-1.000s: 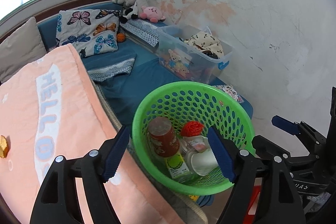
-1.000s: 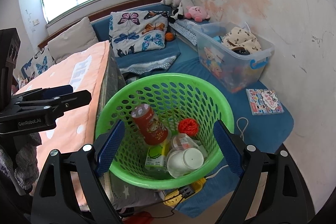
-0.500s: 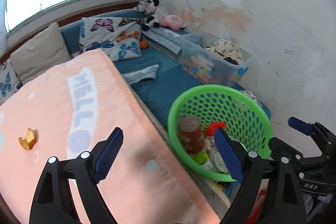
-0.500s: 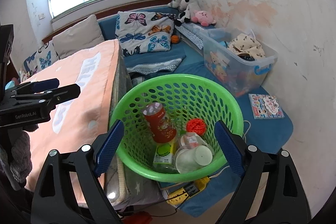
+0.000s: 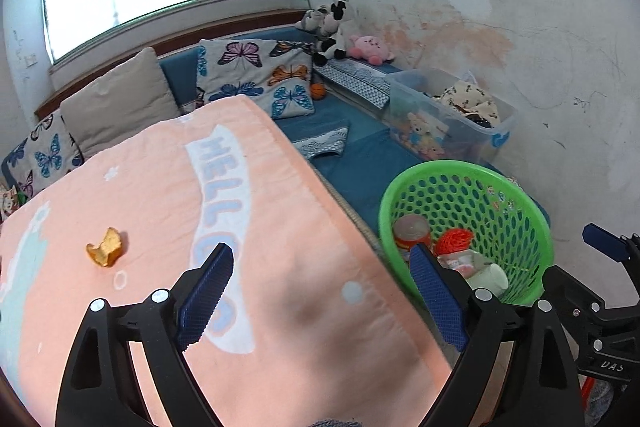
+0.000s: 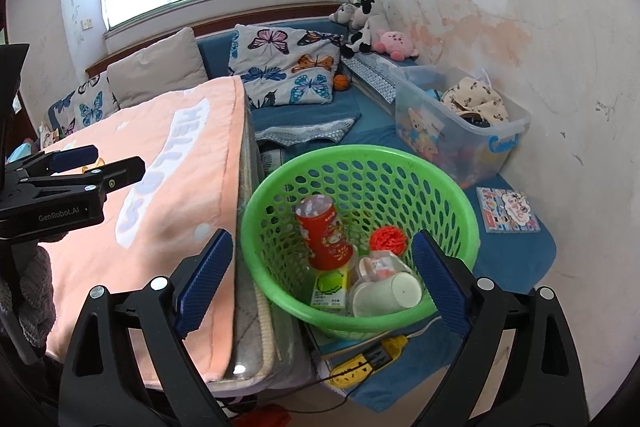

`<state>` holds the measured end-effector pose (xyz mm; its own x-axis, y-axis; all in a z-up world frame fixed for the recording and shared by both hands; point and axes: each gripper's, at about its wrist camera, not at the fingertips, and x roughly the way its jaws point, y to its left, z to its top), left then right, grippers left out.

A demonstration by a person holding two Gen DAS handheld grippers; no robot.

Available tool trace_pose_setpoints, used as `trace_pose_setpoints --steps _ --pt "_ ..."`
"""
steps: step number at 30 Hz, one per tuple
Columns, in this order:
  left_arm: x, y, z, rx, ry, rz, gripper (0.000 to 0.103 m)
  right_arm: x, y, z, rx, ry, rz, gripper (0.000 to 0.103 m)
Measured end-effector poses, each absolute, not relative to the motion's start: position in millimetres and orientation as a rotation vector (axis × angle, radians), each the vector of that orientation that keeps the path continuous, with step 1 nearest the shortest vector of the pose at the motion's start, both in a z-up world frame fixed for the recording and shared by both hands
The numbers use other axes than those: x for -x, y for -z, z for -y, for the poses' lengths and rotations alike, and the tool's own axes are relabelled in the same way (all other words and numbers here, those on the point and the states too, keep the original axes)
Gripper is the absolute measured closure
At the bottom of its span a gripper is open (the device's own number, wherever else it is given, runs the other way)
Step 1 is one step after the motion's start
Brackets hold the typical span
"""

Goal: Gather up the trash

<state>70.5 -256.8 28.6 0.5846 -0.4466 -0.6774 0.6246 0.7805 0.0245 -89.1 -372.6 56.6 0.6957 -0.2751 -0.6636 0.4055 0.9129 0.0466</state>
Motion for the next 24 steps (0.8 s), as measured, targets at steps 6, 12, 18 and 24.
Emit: trace_pose_setpoints --steps 6,12,18,24 --pt "-66 -31 239 -0.280 0.583 -0.682 0.016 88 -58 361 -0.204 0.364 -0.699 0.012" --pt "-64 -29 221 -0.279 0.536 -0.676 0.010 83 -58 346 -0.209 0.339 -0.700 0.012" --pt "-61 -27 207 -0.286 0.497 -0.651 0.009 76 -59 333 -0.196 0.314 -0.701 0.012" --pt "-66 -26 191 -0.267 0.468 -0.659 0.009 74 -61 323 -0.181 0.301 -0.698 0.012"
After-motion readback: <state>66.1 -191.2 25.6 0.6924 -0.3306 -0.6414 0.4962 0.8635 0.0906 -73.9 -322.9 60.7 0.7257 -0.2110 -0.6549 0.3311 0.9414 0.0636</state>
